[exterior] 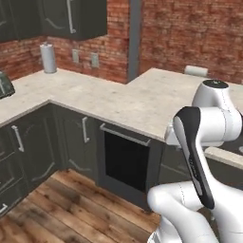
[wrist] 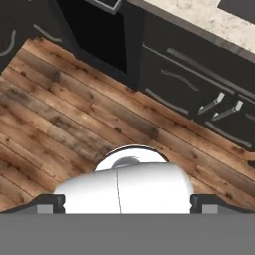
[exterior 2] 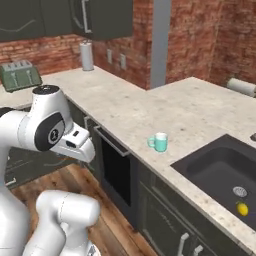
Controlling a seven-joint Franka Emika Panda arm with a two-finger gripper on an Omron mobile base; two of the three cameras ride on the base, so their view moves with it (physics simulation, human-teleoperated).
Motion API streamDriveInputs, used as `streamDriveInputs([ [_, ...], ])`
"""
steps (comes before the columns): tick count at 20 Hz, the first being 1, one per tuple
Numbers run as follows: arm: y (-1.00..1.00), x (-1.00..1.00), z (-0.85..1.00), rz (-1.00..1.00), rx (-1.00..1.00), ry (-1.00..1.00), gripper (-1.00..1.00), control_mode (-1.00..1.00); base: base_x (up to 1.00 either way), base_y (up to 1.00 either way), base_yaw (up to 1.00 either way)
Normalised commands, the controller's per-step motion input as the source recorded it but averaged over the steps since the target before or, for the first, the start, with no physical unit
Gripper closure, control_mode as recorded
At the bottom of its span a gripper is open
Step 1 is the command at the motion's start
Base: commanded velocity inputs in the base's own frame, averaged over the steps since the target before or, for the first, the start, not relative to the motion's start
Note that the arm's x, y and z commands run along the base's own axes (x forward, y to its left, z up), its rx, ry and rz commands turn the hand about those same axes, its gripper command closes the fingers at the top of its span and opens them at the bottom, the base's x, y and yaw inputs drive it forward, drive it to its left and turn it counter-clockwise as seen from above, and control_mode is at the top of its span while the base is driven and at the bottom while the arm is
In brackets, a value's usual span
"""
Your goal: Clear the mugs and bowl far away from the sink.
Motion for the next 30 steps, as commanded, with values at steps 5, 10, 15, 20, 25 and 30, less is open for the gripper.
streamDriveInputs([
  [5, 0.0, 0.0, 0.0, 0.0, 0.0, 0.0, -1.0, 1.0, 0.91, 0.82, -0.57],
  [10, 0.0, 0.0, 0.0, 0.0, 0.0, 0.0, -1.0, 1.0, 0.61, 0.23, -0.79],
  [15, 0.0, 0.0, 0.0, 0.0, 0.0, 0.0, -1.0, 1.0, 0.54, -0.05, -0.77],
  [20, 0.0, 0.0, 0.0, 0.0, 0.0, 0.0, -1.0, 1.0, 0.83, 0.32, -0.61],
  [25, 0.0, 0.0, 0.0, 0.0, 0.0, 0.0, -1.0, 1.0, 0.65, 0.51, -0.23],
  [30, 0.0, 0.0, 0.0, 0.0, 0.0, 0.0, -1.0, 1.0, 0.41, 0.69, -0.1],
])
